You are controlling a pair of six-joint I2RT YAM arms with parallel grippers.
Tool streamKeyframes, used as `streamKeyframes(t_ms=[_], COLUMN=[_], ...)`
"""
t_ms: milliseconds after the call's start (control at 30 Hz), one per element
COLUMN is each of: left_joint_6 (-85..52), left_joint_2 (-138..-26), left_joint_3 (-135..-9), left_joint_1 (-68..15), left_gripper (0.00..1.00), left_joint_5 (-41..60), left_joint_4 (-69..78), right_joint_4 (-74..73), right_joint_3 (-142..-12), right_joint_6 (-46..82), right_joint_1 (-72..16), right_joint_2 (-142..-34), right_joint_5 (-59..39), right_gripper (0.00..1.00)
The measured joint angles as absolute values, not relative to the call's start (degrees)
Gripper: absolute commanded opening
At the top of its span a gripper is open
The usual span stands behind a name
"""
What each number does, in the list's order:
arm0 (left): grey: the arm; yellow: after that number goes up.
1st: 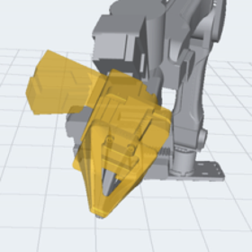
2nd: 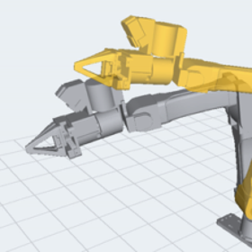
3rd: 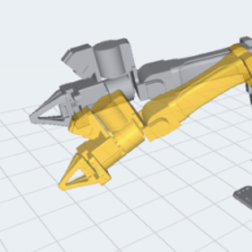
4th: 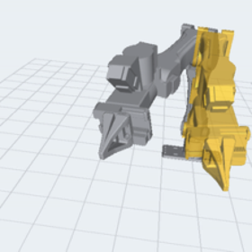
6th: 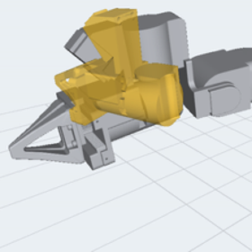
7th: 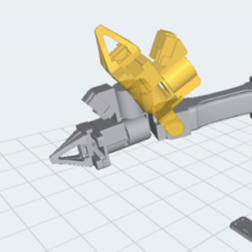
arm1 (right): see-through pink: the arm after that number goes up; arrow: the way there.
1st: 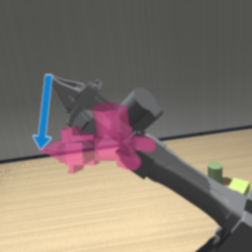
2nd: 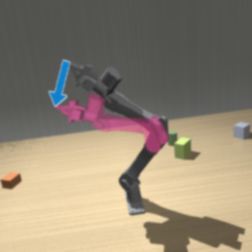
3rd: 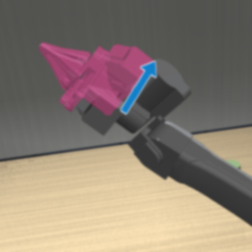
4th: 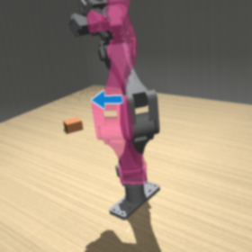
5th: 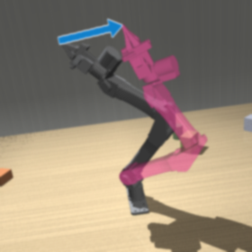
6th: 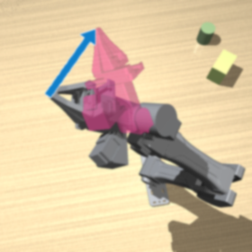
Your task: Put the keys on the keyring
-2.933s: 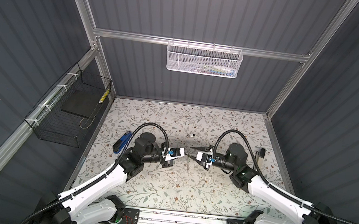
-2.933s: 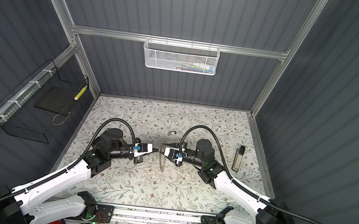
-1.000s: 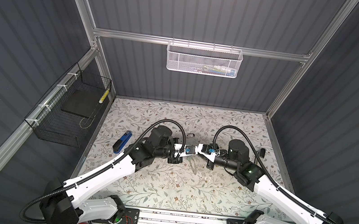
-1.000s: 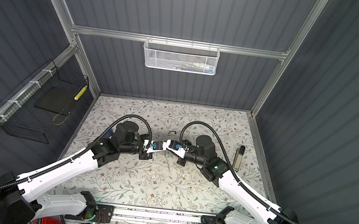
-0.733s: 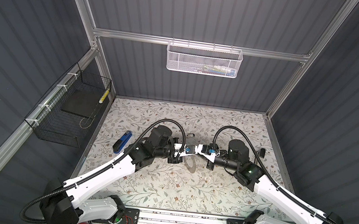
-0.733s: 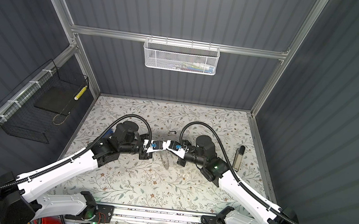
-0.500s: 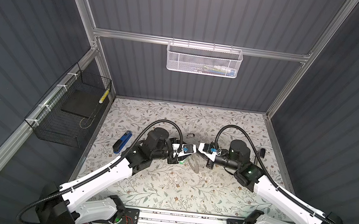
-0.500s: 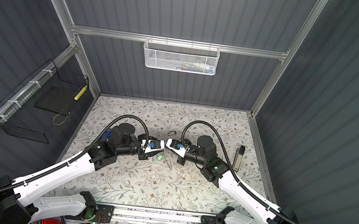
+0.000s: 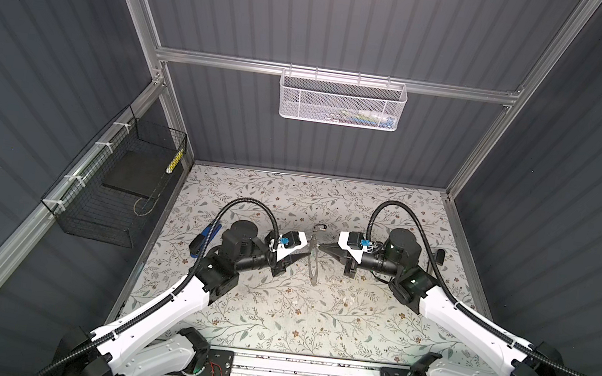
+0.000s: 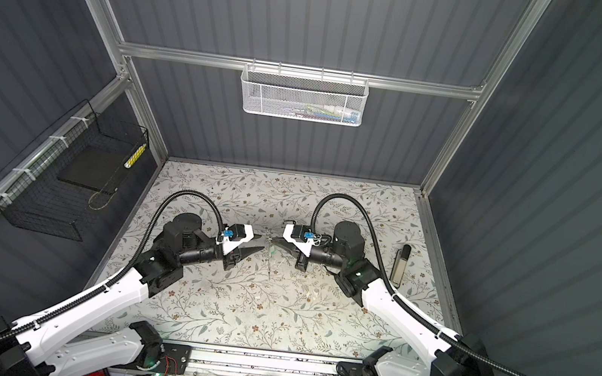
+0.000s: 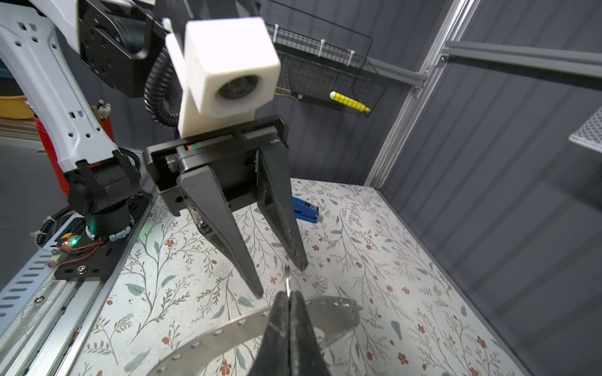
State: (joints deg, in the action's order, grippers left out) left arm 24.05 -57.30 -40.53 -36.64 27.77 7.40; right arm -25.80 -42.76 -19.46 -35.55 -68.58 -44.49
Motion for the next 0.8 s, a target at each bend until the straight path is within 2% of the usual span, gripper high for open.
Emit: streamKeyframes(t_ms=[467,800], left_joint_6=[21.6,21.3], left_joint_2=[-57.5,-57.5], left_joint_3=[-40.5,-40.5], left_joint_1=[-36.6,-36.6], left_gripper=[0.21,0.21], left_joint_5=[34.6,35.2], left_joint_4=[10.4,10.4], right_joint_4=[-30.8,-31.2], right_joint_3=[-42.8,-42.5], right_joint_6=[-18.0,-18.0], right_joint_1=[-35.6,-35.5], right_joint_2=[-69.5,-69.9], right_joint_5=[-49.4,-51.7], right_gripper=[0.0,0.0])
